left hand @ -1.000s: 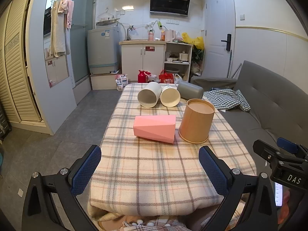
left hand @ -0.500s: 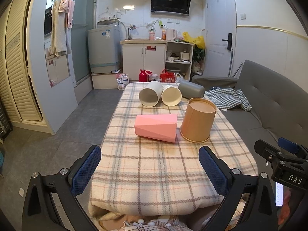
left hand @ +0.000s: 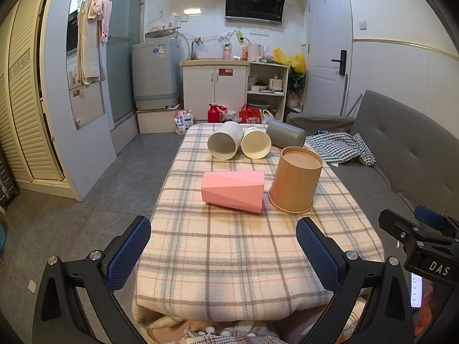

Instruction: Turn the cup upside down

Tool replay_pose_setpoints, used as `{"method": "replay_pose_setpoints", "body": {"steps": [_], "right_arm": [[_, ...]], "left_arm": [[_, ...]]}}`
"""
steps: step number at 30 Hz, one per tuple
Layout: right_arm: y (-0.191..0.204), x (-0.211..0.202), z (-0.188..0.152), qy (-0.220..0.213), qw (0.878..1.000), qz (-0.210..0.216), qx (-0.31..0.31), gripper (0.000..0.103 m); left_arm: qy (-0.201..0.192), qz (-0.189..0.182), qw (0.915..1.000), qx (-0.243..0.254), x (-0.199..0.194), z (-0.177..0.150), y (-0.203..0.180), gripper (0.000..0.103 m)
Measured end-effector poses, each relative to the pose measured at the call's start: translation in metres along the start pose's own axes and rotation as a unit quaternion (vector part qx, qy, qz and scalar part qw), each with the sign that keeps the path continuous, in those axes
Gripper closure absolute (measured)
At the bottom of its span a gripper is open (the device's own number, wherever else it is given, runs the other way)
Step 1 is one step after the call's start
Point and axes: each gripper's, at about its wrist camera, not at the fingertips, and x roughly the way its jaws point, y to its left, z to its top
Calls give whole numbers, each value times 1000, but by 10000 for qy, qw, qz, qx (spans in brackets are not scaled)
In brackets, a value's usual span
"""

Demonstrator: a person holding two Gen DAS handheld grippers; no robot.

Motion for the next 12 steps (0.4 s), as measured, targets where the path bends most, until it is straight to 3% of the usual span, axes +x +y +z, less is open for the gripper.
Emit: {"method": "replay_pose_setpoints", "body": {"steps": [12], "right_arm": [[0,1,-1,28,10000,-7,1,0]], "left_arm": [[-20,-3,10000,45,-1,0,1,0]]}}
